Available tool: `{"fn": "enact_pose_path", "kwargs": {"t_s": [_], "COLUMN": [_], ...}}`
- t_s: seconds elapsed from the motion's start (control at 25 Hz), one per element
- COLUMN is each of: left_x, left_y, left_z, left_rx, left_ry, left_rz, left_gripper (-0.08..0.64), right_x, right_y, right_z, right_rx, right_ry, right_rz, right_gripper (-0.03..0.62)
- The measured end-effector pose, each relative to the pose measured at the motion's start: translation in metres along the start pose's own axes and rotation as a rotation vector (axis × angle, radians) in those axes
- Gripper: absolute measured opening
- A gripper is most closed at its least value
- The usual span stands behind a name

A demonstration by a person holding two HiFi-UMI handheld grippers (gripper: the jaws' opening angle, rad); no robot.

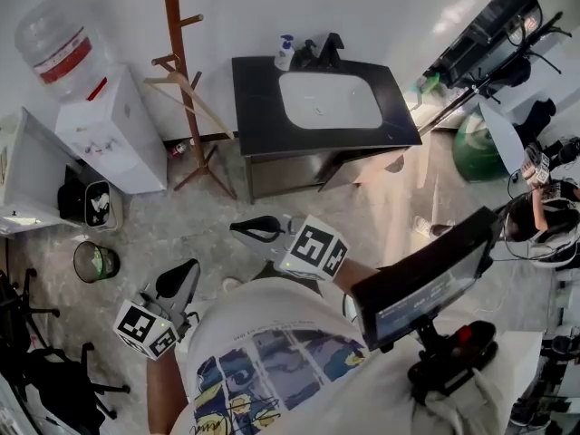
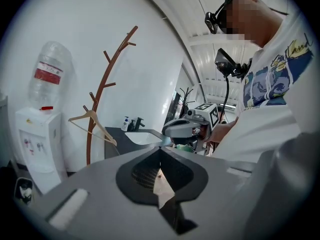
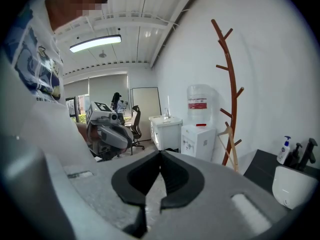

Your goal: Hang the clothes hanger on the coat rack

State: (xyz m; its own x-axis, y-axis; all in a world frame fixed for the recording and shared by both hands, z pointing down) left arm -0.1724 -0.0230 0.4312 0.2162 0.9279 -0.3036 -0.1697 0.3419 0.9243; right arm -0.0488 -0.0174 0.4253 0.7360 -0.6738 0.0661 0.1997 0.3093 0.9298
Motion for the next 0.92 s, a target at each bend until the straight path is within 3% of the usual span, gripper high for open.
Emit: {"fn": "enact_pose_path", "kwargs": {"t_s": [0.92], "left_x": [0.002], "left_y": [0.003], "left_z": [-0.002], "left_rx": [0.001], "left_ry": [0.023], "left_rz": [-0.001], "left_gripper": [0.003], "right_x": [-0.014], "right_y": [-0.004], "right_z": [0.008], "right_rx": [-0.029], "right_ry": [0.0], "right_rz": [-0.029], "right_gripper": [0.002]}}
Point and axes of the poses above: the fingertips, and each gripper's own axes: z forward along the fingers, x to its right, y out of its underside, the point moved 3 cm from there along -z, backward along the fingers, and after that the axes turned 2 degrees about -y, right-handed, at the moved point
